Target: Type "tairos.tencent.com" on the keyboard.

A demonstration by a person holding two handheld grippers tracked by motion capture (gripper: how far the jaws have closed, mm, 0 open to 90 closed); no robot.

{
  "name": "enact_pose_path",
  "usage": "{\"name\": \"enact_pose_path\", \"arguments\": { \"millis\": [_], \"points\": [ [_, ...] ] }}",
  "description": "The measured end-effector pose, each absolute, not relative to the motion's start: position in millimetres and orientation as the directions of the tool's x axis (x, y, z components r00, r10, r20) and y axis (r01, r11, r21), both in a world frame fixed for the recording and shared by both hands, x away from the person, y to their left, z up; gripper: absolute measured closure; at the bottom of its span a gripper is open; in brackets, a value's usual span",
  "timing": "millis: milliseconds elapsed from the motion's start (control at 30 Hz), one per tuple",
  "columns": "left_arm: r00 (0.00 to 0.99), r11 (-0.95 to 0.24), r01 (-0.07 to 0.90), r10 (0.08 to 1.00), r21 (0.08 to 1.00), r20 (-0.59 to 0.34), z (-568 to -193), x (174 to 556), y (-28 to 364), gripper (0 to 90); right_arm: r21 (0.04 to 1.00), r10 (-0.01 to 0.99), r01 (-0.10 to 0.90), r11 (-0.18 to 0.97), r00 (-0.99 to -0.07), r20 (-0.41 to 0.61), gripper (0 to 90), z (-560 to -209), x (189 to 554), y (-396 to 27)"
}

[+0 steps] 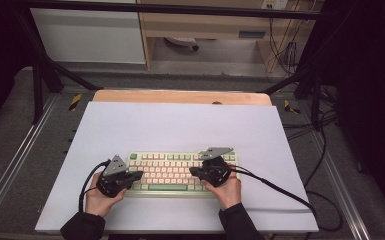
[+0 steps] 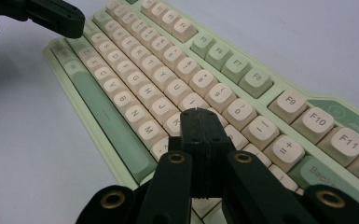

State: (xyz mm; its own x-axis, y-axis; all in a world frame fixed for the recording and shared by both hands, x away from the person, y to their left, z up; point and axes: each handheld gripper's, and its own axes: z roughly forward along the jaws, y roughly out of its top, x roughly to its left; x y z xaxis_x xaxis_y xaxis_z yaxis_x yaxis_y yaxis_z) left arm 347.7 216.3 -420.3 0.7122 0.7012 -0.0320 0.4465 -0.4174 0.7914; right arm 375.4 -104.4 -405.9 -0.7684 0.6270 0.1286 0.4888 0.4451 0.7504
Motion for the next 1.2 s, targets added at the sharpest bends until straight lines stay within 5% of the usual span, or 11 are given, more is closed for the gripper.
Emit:
{"name": "enact_pose_path", "arguments": {
  "millis": [1200],
  "points": [
    [0.711, -0.452, 0.461, 0.703, 0.764, -0.014, -424.7, 363.1, 195.6, 89.9, 0.745, 0.642, 0.516, 0.423, -0.751, 0.156, 90.0, -417.6, 356.4, -135.5]
  ]
}}
